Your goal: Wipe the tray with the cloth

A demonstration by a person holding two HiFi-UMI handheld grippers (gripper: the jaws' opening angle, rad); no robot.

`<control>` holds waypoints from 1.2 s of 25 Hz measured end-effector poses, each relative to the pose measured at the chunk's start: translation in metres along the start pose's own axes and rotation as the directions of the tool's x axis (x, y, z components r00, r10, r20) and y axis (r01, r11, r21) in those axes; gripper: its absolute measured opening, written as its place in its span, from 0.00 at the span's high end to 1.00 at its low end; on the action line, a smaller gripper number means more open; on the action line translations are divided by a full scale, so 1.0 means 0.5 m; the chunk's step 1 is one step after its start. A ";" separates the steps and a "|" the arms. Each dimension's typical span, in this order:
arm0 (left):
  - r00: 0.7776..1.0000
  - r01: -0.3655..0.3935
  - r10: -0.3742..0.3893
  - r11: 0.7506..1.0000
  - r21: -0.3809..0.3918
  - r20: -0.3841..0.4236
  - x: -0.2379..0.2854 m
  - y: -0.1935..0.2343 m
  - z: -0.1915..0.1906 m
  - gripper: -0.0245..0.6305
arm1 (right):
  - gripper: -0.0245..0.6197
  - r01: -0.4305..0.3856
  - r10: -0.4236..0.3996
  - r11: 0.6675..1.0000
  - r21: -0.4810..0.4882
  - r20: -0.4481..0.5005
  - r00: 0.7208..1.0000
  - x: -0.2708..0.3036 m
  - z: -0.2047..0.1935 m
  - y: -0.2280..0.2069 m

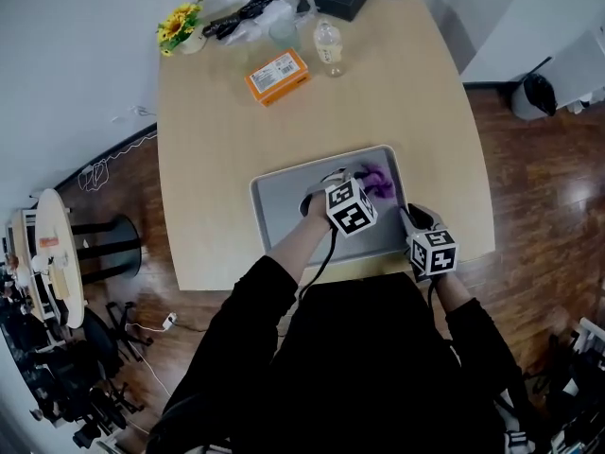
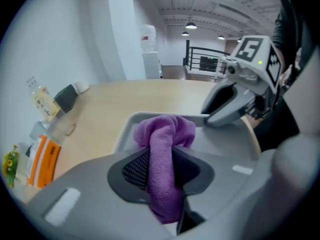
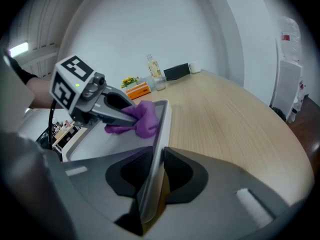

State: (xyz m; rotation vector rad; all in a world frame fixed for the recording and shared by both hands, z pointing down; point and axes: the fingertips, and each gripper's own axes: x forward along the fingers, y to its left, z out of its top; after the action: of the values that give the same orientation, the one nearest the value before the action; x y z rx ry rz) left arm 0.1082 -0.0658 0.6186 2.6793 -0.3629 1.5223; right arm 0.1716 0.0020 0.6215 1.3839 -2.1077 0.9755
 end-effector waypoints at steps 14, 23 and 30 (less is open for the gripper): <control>0.966 -0.255 0.238 0.820 -0.513 -0.101 -0.250 0.131 -0.430 0.83 | 0.84 0.004 -0.005 1.000 -0.031 -0.026 1.000 0.004 0.001 -0.007; 0.991 -0.091 0.134 0.795 -0.600 0.027 -0.267 -0.093 -0.325 0.83 | 0.82 0.105 -0.108 0.991 -0.079 -0.026 0.994 -0.040 0.029 0.009; 0.938 -0.148 0.281 0.852 -0.502 0.201 -0.416 -0.068 -0.163 0.83 | 0.94 0.069 -0.052 0.994 -0.089 0.185 0.981 -0.131 0.184 0.106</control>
State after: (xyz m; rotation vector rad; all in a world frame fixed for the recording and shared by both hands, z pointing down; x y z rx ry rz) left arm -0.0550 0.0175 0.4865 2.4860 -0.9494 0.9261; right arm 0.1517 -0.0141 0.4993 1.5307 -2.1974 0.7393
